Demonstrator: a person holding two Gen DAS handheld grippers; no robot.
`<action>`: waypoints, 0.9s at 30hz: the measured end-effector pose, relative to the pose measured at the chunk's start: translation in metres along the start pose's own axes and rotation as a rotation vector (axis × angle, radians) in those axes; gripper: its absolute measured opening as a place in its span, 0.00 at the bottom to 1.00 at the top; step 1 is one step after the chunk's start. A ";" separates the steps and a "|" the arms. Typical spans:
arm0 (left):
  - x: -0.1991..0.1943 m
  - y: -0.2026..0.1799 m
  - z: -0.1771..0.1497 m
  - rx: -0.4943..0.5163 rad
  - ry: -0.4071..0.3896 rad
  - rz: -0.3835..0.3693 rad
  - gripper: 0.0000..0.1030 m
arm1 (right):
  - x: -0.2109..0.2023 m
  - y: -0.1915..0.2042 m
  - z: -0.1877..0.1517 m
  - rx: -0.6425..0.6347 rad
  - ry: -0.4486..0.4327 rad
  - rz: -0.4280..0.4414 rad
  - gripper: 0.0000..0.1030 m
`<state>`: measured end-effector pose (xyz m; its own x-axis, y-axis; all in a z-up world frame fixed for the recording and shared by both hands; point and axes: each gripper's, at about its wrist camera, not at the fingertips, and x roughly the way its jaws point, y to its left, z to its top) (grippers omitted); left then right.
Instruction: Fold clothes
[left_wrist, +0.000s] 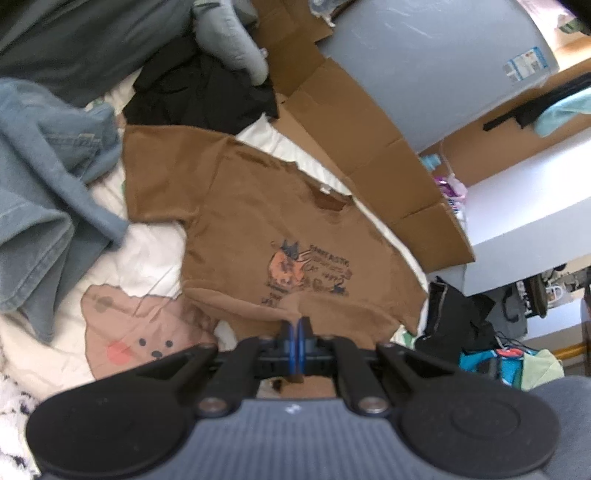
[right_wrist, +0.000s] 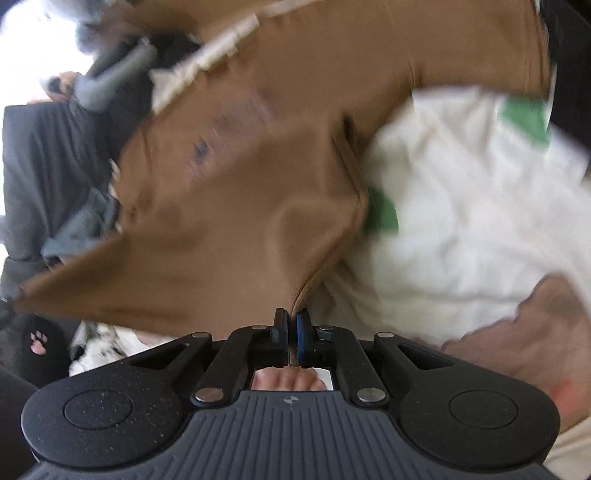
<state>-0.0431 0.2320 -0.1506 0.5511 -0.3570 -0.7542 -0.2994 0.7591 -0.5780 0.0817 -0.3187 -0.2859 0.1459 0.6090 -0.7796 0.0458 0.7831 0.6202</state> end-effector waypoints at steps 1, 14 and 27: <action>-0.003 -0.004 0.002 0.006 -0.006 -0.010 0.02 | -0.014 0.006 0.004 -0.003 -0.021 0.007 0.02; -0.042 -0.050 0.021 0.053 -0.088 -0.130 0.02 | -0.174 0.072 0.052 -0.100 -0.196 -0.013 0.01; -0.087 -0.090 0.048 0.087 -0.170 -0.183 0.02 | -0.271 0.108 0.068 -0.089 -0.330 -0.001 0.01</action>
<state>-0.0272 0.2209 -0.0184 0.7152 -0.4012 -0.5723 -0.1187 0.7371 -0.6652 0.1139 -0.4080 -0.0020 0.4586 0.5457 -0.7014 -0.0377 0.8005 0.5982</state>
